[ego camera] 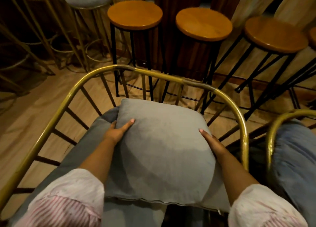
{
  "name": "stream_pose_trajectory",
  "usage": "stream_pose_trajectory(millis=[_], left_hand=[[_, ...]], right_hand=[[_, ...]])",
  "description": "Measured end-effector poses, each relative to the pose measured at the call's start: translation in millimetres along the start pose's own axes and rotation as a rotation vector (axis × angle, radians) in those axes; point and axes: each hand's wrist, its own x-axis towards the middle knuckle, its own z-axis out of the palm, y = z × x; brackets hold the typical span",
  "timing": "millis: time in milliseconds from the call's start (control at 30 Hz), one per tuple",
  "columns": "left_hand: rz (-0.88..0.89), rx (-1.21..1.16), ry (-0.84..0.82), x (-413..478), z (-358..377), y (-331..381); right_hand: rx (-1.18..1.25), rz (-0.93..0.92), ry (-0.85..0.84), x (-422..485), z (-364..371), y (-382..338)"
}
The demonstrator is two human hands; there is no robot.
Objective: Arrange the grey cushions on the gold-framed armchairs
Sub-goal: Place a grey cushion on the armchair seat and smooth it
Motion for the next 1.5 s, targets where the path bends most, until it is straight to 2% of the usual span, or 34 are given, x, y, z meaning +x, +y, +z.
stream_pose_trajectory(millis=[400, 600, 767, 1133, 1333, 1500], left_hand=[[0.218, -0.154, 0.102, -161.4, -76.1, 38.8], [0.426, -0.139, 0.112, -242.6, -63.0, 68.9], [0.497, -0.149, 0.002, -292.6, 7.4, 87.0], [0.651, -0.125, -0.325, -396.3, 259.0, 114.7], [0.699, -0.005, -0.462, -410.0, 355.4, 128.7], [0.727, 0.065, -0.413, -384.7, 397.3, 139.9]], right_hand=[[0.098, -0.339, 0.032, -162.7, -9.9, -75.5], [0.091, -0.469, 0.000, -235.1, -78.8, -103.9], [0.117, -0.531, 0.110, -289.0, -178.0, -87.3], [0.150, -0.444, 0.406, -351.6, -425.7, 32.5], [0.165, -0.412, 0.563, -343.7, -501.6, 90.8], [0.208, -0.423, 0.574, -300.4, -516.4, 113.3]])
